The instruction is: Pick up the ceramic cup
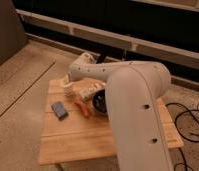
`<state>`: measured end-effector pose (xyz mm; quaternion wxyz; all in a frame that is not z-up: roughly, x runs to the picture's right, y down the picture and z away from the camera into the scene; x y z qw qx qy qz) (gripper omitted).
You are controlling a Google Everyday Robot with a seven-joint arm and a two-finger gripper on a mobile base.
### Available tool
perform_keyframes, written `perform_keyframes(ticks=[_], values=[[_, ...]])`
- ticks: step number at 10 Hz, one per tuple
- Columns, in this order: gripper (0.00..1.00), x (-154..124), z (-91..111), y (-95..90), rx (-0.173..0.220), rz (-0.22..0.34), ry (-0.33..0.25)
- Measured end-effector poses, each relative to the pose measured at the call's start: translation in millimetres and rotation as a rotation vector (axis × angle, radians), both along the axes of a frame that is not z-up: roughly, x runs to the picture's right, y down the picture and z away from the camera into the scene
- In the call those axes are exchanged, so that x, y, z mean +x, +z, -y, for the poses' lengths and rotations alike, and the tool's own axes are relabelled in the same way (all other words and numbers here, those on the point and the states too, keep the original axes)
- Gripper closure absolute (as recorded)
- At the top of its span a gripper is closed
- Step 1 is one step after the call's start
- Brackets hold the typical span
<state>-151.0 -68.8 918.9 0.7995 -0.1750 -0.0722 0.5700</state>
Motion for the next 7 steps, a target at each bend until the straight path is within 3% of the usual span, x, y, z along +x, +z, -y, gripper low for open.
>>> perform_keyframes(ticks=[3,5,7], values=[[0.35,-5.1,11.4,14.8,-0.012,-0.014,-0.010],[0.35,-24.0,0.2,30.2,-0.060,-0.012,-0.035],[0.39,-40.3,-22.9,50.0,-0.140,-0.027,-0.084]])
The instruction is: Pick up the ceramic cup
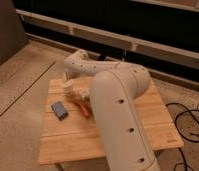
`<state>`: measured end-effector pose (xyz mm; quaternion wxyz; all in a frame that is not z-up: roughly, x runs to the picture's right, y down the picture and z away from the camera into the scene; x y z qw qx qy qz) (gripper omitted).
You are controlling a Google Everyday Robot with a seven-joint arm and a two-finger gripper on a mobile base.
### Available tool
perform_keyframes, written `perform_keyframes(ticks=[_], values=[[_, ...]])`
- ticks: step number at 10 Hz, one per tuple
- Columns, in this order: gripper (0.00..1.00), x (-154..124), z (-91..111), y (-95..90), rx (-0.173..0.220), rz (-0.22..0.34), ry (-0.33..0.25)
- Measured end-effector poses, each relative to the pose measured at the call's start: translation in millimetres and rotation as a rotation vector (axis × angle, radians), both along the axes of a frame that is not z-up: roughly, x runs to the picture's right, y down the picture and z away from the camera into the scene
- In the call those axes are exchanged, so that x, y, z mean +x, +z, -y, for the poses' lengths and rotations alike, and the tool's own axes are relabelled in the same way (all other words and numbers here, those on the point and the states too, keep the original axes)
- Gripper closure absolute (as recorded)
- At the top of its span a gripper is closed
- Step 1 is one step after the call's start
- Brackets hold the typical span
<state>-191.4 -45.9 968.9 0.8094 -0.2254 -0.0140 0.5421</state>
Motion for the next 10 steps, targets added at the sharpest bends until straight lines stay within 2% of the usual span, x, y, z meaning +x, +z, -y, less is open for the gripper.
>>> perform_keyframes(ticks=[2,4,5,6,7,8,9,10], values=[[0.57,8.6,-7.2,13.9,-0.035,-0.050,-0.030],[0.81,25.4,12.1,18.5,-0.006,-0.100,-0.016],[0.89,24.2,25.3,12.8,0.023,-0.098,-0.007],[0.99,20.1,47.2,-1.4,0.085,-0.083,-0.003],[1.00,13.4,60.7,-17.3,0.133,-0.058,-0.008],[1.00,4.3,67.6,-36.1,0.176,-0.021,-0.018],[1.00,-11.5,66.8,-65.3,0.214,0.047,-0.031],[1.00,-15.8,66.3,-76.1,0.228,0.071,-0.035]])
